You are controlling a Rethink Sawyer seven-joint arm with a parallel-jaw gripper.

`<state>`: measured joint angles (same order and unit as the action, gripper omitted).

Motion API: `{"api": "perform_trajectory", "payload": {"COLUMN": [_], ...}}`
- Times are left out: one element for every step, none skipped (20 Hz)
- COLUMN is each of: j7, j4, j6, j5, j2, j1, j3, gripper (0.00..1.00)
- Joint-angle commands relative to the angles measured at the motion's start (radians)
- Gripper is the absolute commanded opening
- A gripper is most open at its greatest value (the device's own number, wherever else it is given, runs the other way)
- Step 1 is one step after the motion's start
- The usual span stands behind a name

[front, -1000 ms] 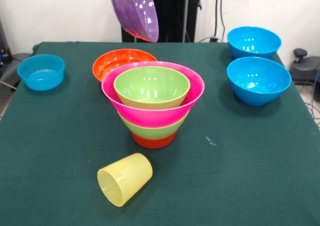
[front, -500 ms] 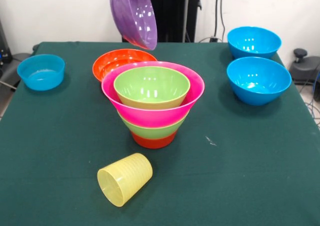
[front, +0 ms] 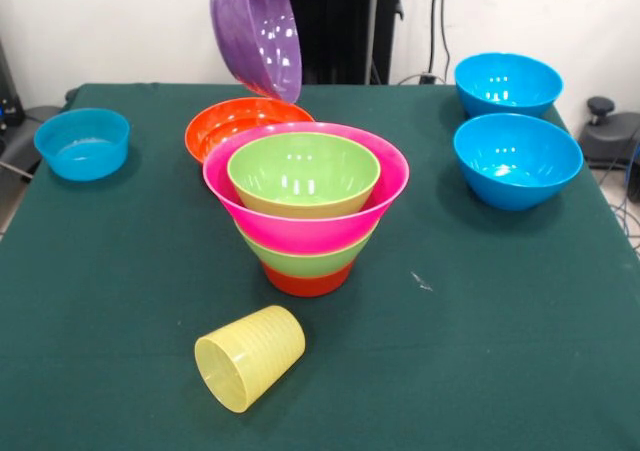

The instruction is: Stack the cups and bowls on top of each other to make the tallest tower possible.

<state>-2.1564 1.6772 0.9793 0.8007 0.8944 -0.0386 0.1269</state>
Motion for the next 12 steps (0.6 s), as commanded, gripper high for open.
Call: {"api": "perform_trajectory", "payload": {"j7": [-0.081, -0.078, -0.078, -0.084, -0.093, -0.099, -0.105, -0.11, -0.116, -0.123, -0.126, -0.13], "j4": [-0.088, -0.104, -0.115, -0.12, -0.127, -0.133, -0.14, -0.148, -0.154, -0.162, -0.169, -0.18], "j6": [0.086, 0.096, 0.105, 0.109, 0.111, 0.113, 0.115, 0.115, 0.116, 0.116, 0.117, 0.119], "j5": [0.073, 0.073, 0.074, 0.075, 0.077, 0.078, 0.082, 0.083, 0.084, 0.085, 0.083, 0.082], "j2": [-0.053, -0.063, -0.071, -0.078, -0.088, -0.097, -0.108, -0.121, -0.131, -0.144, -0.155, -0.166], "j1": [0.046, 0.05, 0.057, 0.066, 0.074, 0.082, 0.09, 0.098, 0.104, 0.109, 0.116, 0.12], "j3": [0.014, 0.018, 0.025, 0.031, 0.038, 0.045, 0.054, 0.063, 0.07, 0.075, 0.084, 0.088], "gripper": [0.0, 0.0, 0.0, 0.0, 0.0, 0.0, 0.0, 0.0, 0.0, 0.0, 0.0, 0.0]}}
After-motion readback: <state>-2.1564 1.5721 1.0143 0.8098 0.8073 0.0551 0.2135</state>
